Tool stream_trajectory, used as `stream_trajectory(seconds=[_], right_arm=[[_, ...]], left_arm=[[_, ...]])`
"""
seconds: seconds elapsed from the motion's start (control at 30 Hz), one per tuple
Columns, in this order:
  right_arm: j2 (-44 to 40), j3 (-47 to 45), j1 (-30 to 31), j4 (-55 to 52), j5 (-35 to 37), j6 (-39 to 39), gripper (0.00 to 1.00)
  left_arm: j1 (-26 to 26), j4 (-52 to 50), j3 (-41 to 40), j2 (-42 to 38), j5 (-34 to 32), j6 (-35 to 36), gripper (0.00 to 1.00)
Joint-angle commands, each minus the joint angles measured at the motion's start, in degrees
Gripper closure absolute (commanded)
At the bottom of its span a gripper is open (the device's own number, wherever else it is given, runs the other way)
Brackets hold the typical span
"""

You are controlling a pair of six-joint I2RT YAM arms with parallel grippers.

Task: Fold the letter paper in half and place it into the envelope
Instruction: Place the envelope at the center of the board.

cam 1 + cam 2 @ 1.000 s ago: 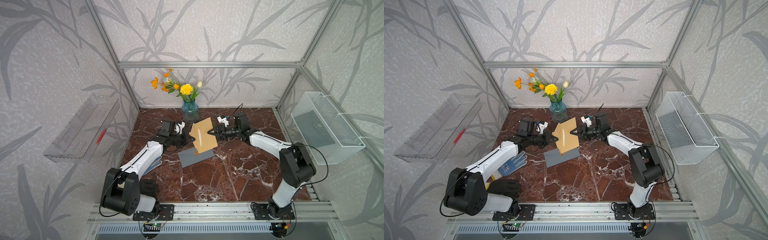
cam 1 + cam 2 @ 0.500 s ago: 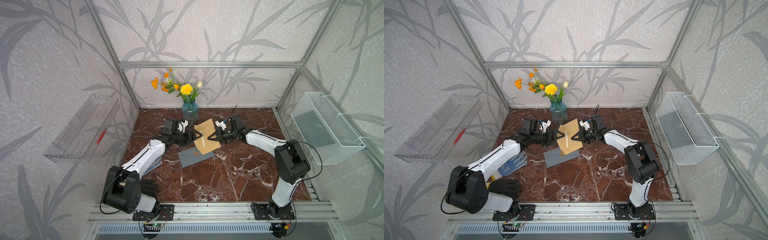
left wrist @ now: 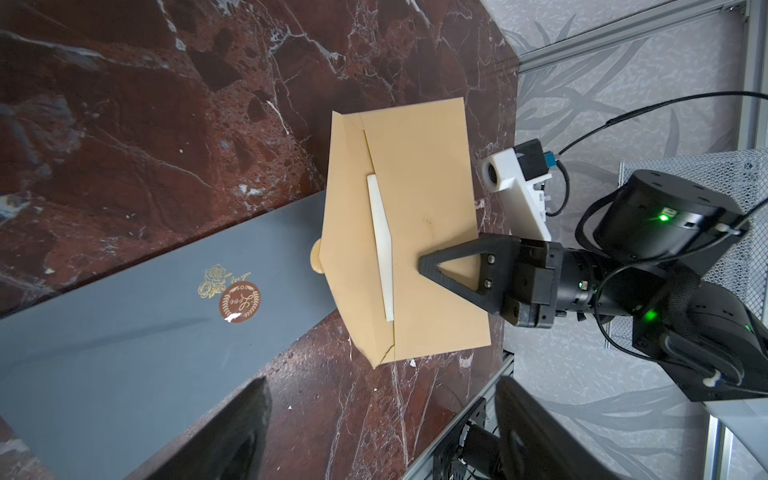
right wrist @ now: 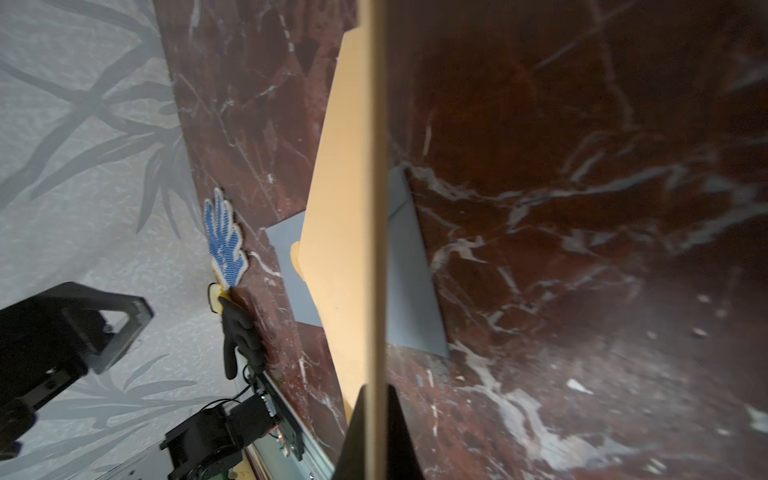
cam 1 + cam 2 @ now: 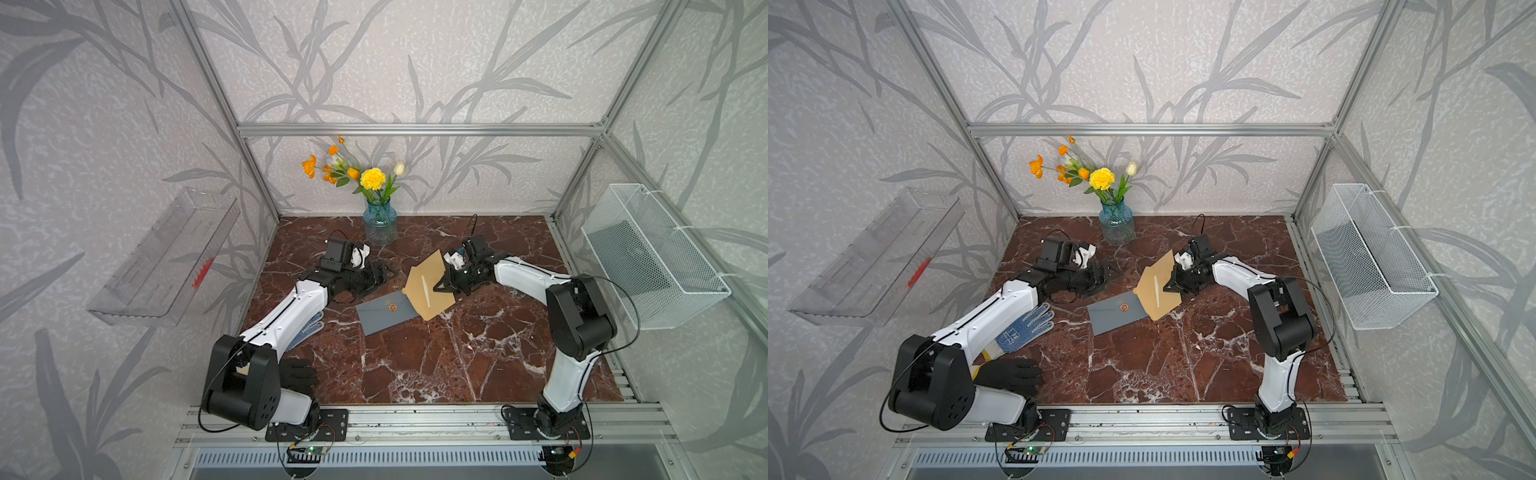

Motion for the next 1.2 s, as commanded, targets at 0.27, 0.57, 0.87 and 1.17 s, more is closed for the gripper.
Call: stream_trajectory(seconds=[0.27, 0.57, 0.87, 1.17], right_arm=[[-1.80, 6.92, -1.15, -24.47, 23.86, -9.84, 0.14], [-9.90, 8.71, -0.58, -32.57, 35.02, -11.43, 0.01], [-16.89, 2.94, -0.14, -25.71, 28.77, -11.43, 0.48], [-4.20, 6.84, 0.33, -23.61, 23.64, -11.69, 1.00]], left_arm=[[0.15, -0.51, 0.07, 0.20, 0.61, 1.22, 0.16], [-0.59, -2.07, 0.62, 2.40, -1.89, 1.36, 0.18], [-3.16, -1.95, 0.90, 8.56, -6.68, 0.48, 0.29], [-6.49, -0.89, 8.45, 21.28, -4.57, 1.27, 1.00]])
